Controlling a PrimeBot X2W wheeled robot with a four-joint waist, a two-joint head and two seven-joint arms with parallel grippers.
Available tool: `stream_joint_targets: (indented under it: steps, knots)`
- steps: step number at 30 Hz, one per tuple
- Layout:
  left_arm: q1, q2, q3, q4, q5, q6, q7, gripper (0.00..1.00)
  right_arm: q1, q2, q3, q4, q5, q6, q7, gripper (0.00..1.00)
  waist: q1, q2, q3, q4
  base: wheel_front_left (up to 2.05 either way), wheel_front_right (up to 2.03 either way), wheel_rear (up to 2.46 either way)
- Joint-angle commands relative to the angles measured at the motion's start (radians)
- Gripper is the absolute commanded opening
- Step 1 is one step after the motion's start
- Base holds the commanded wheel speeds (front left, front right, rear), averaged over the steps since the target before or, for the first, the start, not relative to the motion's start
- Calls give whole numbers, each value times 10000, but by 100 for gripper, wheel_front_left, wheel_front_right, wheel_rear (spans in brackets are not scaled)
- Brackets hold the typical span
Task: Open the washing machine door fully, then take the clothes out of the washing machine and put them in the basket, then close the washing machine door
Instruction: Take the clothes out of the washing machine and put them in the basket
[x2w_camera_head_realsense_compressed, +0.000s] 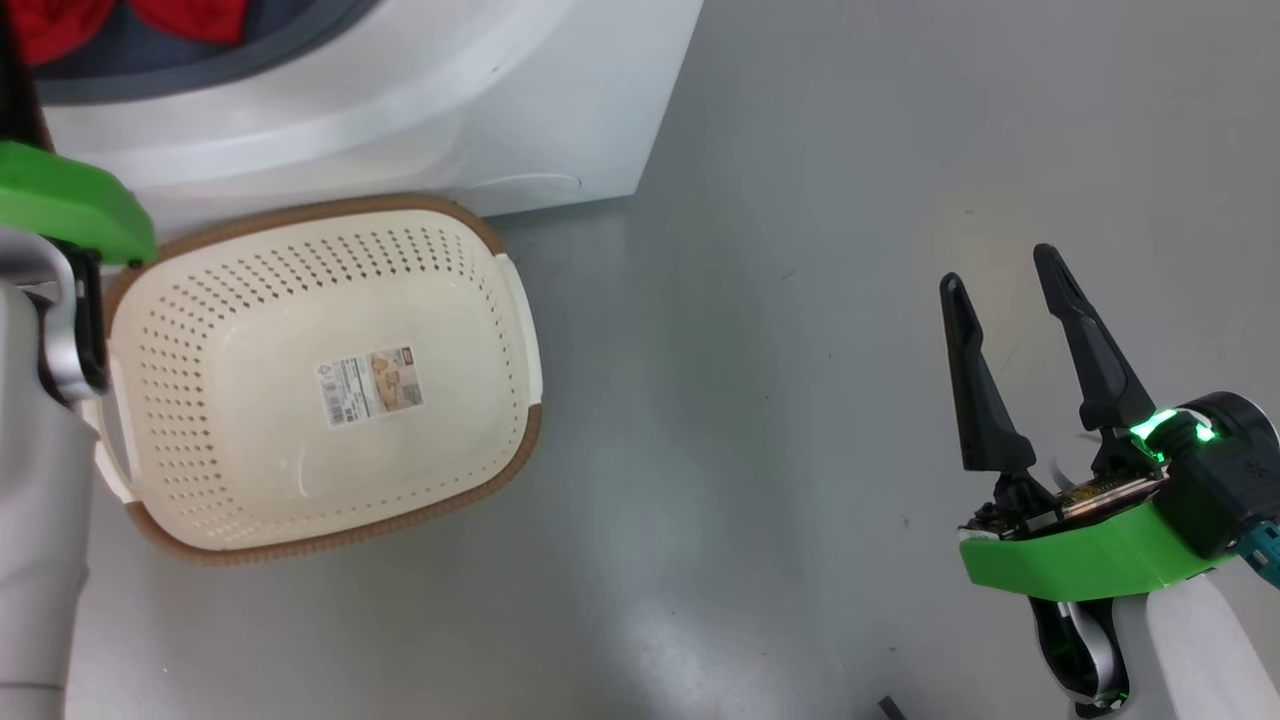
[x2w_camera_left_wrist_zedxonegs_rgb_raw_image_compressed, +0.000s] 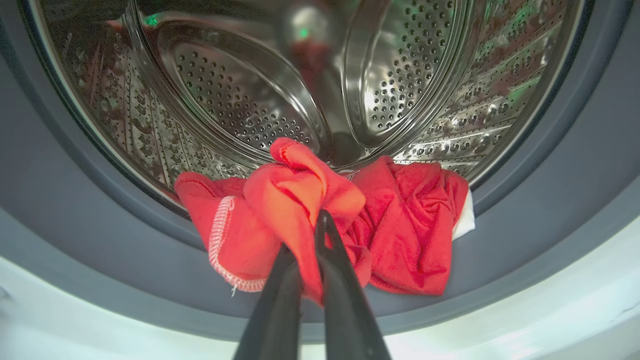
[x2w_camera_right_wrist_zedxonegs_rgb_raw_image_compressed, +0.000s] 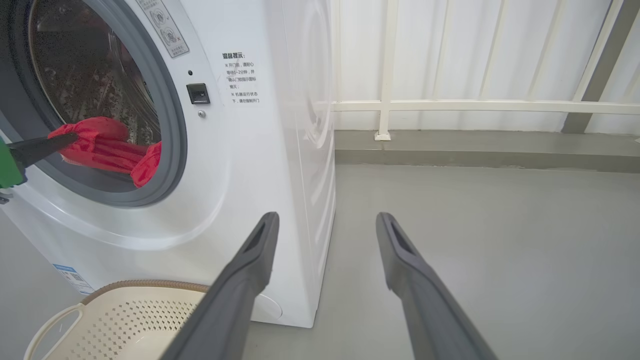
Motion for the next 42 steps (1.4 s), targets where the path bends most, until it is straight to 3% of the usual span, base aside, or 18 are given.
stream_joint_targets:
  steps: [1,25,42]
  knots:
    - [280,442,252,-575,2,117,-121,0,141,-98,257,-208,-1,62,-65,100,0,0,-164,29,0,0,0]
    - [4494,56,220,-6190,-243,1259,528,0,449,-98,0,-113,73,62,-65,100,0,0,-1506,452,0,0,0]
    - [6093,37,-85,-9480,206,2104,1130,0,719,-98,-237,-232,-57,62,-65,100,0,0,-1987,729,0,0,0]
